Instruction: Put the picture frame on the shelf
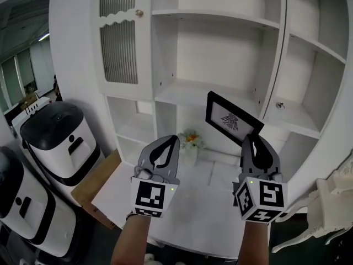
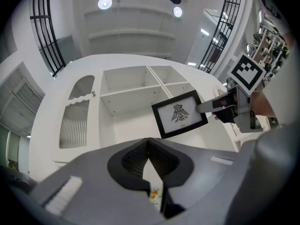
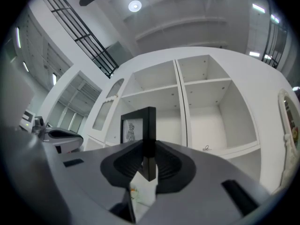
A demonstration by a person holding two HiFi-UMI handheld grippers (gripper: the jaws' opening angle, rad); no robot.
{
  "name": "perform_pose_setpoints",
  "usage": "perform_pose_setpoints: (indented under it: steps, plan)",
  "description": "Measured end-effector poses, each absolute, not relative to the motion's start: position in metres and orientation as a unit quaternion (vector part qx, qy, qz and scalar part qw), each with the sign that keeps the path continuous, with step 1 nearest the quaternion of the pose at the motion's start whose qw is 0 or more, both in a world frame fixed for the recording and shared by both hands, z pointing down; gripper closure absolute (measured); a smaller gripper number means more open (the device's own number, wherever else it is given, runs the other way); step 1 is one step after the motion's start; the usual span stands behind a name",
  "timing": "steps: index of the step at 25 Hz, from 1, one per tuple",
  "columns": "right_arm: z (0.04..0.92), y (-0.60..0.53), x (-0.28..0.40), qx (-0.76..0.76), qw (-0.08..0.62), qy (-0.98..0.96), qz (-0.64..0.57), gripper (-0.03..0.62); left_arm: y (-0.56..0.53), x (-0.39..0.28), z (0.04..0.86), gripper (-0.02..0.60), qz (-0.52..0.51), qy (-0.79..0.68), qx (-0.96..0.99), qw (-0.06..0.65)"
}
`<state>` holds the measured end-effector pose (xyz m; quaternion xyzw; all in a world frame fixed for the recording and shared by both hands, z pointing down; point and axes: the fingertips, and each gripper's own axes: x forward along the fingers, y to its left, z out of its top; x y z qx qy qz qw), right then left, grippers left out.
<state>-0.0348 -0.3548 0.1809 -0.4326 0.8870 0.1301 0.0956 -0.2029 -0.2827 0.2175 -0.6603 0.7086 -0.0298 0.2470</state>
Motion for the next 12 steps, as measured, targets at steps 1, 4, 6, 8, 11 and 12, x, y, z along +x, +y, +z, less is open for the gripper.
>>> perform_pose_setpoints:
  steps: [1,4,6,8,11,12]
  plan:
    - [0.179,-0.359,-0.034,-0.439,0.097,0.884,0.128,0.517,-0.288,-0.202,0.217,0.572,-0.029,0.704,-0.665,0.248]
    - [0.175,-0.369,-0.035,-0.456,0.097,0.876,0.125,0.517,-0.303,-0.200,0.215,0.572,-0.026,0.688,-0.680,0.251]
    - [0.172,-0.375,-0.039,-0.468,0.092,0.869,0.128,0.517,-0.311,-0.202,0.212,0.572,-0.023,0.678,-0.689,0.254]
    - [0.171,-0.381,-0.043,-0.482,0.088,0.862,0.129,0.517,-0.319,-0.207,0.209,0.572,-0.016,0.669,-0.698,0.255]
    - [0.167,-0.389,-0.051,-0.502,0.081,0.851,0.131,0.517,-0.331,-0.218,0.204,0.572,-0.004,0.657,-0.710,0.254]
    - [0.165,-0.391,-0.053,-0.509,0.079,0.847,0.133,0.517,-0.335,-0.222,0.201,0.572,0.000,0.652,-0.714,0.255]
